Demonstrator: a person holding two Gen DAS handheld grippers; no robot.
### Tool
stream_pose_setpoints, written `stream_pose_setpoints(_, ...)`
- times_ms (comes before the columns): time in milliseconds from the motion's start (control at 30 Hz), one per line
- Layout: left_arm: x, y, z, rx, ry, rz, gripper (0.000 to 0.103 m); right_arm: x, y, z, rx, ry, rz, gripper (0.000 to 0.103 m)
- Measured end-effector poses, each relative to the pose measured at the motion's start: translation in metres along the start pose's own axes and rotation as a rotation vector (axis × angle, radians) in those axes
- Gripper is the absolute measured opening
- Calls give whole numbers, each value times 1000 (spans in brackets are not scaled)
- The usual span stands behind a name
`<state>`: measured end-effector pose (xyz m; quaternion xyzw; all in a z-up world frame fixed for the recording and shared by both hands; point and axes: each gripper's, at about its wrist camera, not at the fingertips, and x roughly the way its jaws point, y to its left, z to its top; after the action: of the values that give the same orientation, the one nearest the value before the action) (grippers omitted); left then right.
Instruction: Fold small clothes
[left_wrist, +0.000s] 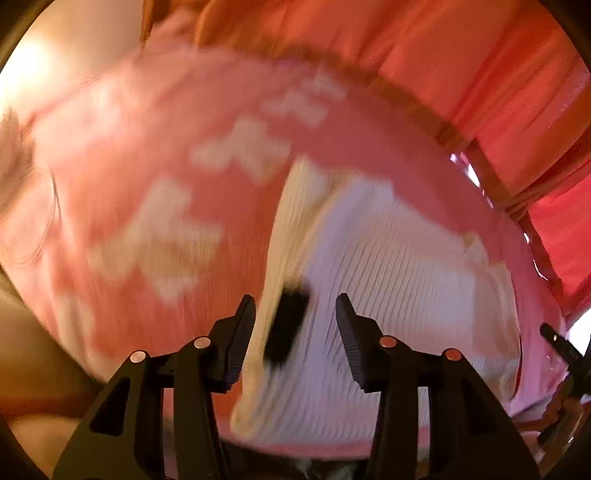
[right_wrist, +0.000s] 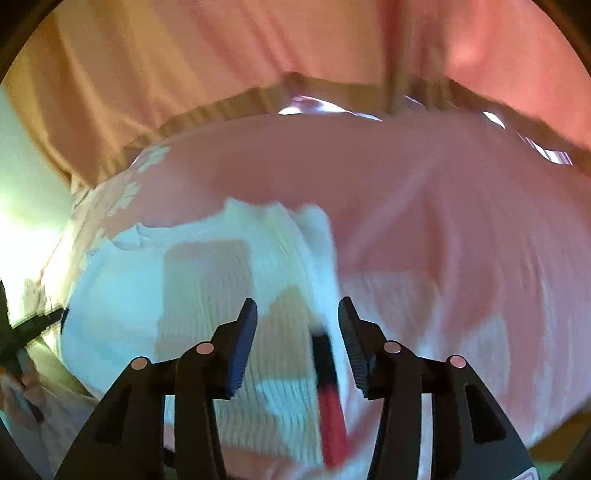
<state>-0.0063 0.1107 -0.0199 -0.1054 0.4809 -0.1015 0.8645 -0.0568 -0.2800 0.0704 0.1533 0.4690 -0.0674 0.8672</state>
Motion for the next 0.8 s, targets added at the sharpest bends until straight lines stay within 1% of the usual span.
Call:
stream_pose_setpoints(33,-2,-6,9,16,-21,-4,54,11,4,13,-29,8,-3,46)
stream_pose_setpoints(67,0,-15,21,35,-30,-17,67,21,8,23,-52,16,-3,47)
stream_pose_setpoints(100,7,-27,33,64,-27,-32,70,36,12,32,-79,33,2,47)
stream_pose_setpoints(133,17,-35,41,82,-17,-30,70,46,14,36,-92,48,2,47)
stream_pose_setpoints(167,29,-43,48,107,3,-35,70,57,16,40,-98,66,8,48)
stream_pose_setpoints(200,47,-49,56,133,40,-35,70,72,16,44,-104,93,16,48)
stream_pose_setpoints(233,63,-53,60,145,72,-28,69,82,16,46,-105,111,6,48)
stream_pose_setpoints(267,76,-55,62,155,105,-23,55,92,16,46,-113,130,-9,42)
stream_pose_setpoints(300,92,-57,64,158,142,-17,43,102,17,46,-126,153,-34,29)
stream_pose_setpoints(333,103,-57,66,163,175,-13,9,104,17,45,-126,158,-41,2)
stream_pose_setpoints(367,109,-56,67,154,190,0,7,101,17,48,-113,150,-20,2)
stream_pose_setpoints(400,107,-52,71,128,171,-25,7,90,17,53,-93,105,2,2)
stream_pose_setpoints(433,102,-51,74,113,156,-45,6,78,19,59,-90,52,5,2)
stream_pose_setpoints(467,93,-52,80,101,126,-74,6,63,18,67,-82,-13,13,1)
stream_pose_setpoints(533,78,-58,91,112,54,-83,6,55,11,77,-44,-50,26,1)
stream_pose_setpoints(567,78,-60,96,117,32,-73,7,63,4,81,-26,-35,3,1)
stream_pose_setpoints(600,83,-61,97,113,39,-54,7,73,0,81,-20,-6,-15,1)
stream_pose_setpoints(667,99,-59,96,112,62,11,7,113,-6,75,-27,144,-50,0)
stream_pose_setpoints(700,113,-58,93,120,93,63,8,121,-5,74,-30,164,-55,0)
stream_pose_setpoints(733,125,-56,90,127,132,81,11,120,-4,74,-33,149,-63,0)
stream_pose_setpoints(767,129,-56,90,129,144,89,12,111,1,76,-40,129,-74,0)
stream_pose_setpoints(800,122,-58,89,131,120,97,13,100,4,77,-35,98,-73,1)
